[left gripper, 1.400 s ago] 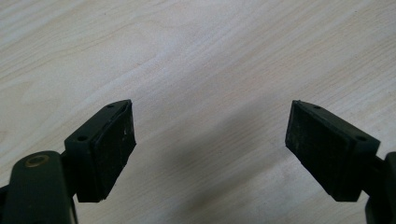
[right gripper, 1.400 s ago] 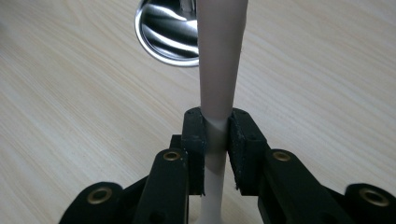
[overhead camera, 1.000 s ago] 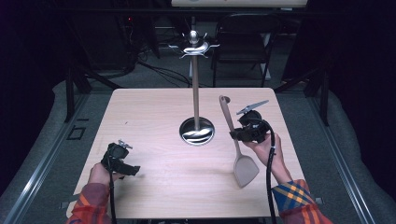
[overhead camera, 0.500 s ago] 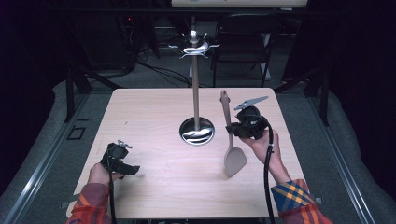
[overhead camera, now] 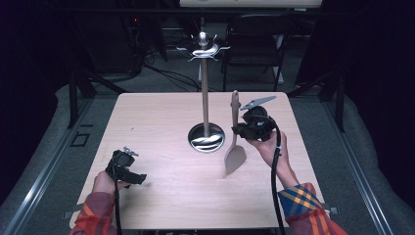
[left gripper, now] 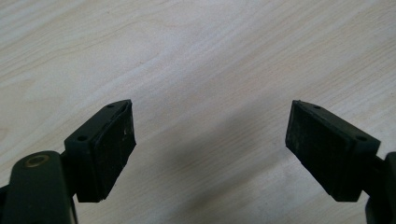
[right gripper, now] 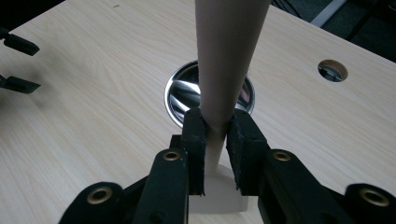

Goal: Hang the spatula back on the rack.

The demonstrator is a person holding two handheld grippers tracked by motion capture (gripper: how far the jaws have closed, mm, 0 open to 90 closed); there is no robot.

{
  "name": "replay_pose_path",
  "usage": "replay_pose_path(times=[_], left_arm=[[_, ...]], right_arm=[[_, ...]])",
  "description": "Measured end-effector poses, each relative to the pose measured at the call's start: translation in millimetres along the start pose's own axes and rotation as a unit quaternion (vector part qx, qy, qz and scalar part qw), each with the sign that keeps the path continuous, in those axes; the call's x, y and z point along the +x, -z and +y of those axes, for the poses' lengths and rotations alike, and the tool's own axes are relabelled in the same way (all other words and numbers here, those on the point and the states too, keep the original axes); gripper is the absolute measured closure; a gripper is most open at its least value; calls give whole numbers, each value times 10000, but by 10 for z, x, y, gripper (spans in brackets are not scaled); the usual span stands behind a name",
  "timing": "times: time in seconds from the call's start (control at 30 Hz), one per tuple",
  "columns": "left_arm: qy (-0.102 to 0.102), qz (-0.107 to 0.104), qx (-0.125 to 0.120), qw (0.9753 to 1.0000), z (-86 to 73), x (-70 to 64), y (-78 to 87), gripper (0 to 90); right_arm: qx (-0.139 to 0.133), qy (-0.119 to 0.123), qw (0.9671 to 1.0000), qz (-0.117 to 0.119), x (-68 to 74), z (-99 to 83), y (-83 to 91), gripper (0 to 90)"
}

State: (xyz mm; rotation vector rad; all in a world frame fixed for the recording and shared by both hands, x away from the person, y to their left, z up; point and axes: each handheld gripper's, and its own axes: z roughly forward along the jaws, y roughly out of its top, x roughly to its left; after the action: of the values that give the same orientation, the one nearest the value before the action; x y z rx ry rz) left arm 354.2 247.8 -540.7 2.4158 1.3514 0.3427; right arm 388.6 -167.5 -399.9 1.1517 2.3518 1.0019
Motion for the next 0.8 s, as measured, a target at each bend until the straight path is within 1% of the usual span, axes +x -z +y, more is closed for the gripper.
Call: replay_pose_path(times=[0.03,0.13,0.2,0.27,0.3,0.33,0.37,0.43,0.47,0.7,0.8], left_arm=[[5,-6,1,10000,0,-1,-2,158],[-1,-8,5,10000,1,-2,-1,158],[4,-6,5,10000,1,-2,-2,158],[6,-7,5,10000,1,-1,-1,158],[4,-6,6,10000,1,-2,-2,158],[-2,-8,8,10000,1,-2,-2,158],[0,-11,8,10000,1,-2,-3,158],[-2,-11,10,10000,1,-1,-3,158],[-2,-12,10,10000,1,-1,-3,158],[-6,-10,14,10000,1,-2,-1,158],[-3,-11,16,10000,1,-2,-2,158]], right_arm=[[3,6,10000,2,3,9,-2,774],[-154,2,9999,-42,17,34,-22,774],[-351,-45,9994,-43,29,52,-42,774],[-514,-41,9987,4,32,74,-54,773],[-468,-34,9989,55,30,88,-42,773],[-269,18,9996,117,19,116,-4,773],[-231,23,9996,133,18,131,7,774],[-273,40,9995,133,19,160,13,774],[-20,88,9998,160,14,194,57,773],[-25,142,9998,110,27,317,98,773],[-65,138,9998,126,30,367,110,774]])
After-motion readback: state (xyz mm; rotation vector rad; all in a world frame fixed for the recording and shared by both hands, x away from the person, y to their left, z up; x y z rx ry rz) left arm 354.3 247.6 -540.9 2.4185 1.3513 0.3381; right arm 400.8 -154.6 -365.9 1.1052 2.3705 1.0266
